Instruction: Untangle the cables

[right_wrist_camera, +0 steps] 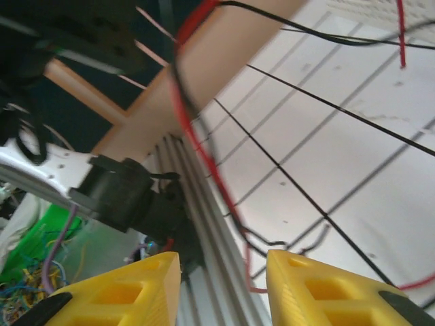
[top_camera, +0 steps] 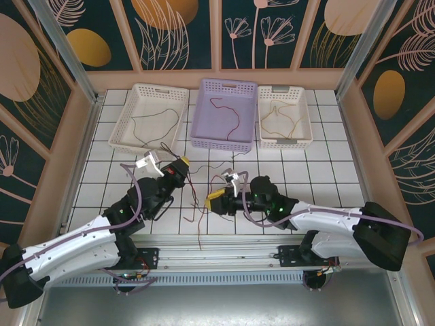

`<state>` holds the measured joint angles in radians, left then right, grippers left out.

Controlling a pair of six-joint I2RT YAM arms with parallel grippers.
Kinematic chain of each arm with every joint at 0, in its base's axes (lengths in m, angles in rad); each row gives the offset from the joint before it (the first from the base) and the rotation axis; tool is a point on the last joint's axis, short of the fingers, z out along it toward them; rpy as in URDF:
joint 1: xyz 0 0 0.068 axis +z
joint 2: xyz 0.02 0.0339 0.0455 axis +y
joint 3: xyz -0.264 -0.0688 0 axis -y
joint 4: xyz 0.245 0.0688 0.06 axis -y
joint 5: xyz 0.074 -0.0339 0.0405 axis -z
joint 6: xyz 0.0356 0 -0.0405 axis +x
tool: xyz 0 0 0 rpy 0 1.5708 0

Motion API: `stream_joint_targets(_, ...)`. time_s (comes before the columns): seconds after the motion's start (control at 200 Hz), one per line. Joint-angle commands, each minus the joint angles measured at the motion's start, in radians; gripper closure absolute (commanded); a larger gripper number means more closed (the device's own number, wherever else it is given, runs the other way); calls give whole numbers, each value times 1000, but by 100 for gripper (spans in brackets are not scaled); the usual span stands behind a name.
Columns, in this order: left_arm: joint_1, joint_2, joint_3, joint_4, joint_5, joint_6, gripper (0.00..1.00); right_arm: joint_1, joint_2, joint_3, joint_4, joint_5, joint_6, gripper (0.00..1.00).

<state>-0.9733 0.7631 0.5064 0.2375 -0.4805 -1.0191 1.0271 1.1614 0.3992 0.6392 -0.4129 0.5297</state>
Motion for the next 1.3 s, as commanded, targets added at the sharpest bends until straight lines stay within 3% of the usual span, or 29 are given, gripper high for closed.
stream_joint_targets(0.0, 1, 9, 35, 0, -27, -29, 100, 54, -19, 26, 67, -14, -8, 61)
stream_joint_targets(0.17, 1, 34, 71, -21, -61, -39, 100, 105, 30, 40, 87, -27, 7, 60)
stream_joint_targets(0.325, 3, 44, 95, -40, -80, -40, 100, 169, 81, 61, 18, 65, -2, 57)
stream_joint_targets(0.465, 2, 47, 91, -44, -88, -48, 100, 179, 151, 64, 35, 70, 21, 55)
stream_joint_targets(0.701, 1, 38, 90, -52, -93, -47, 100, 202, 205, 115, -64, 216, -23, 49)
stream_joint_targets(0.976, 1, 36, 82, -43, -92, -53, 100, 208, 311, 178, -65, 275, -27, 48)
stream_joint_targets(1.096, 1, 19, 84, -62, -100, -48, 100, 228, 304, 188, -126, 340, -58, 48)
stream_joint_targets(1.296, 2, 4, 78, -76, -117, -41, 100, 243, 227, 145, -150, 382, -66, 38)
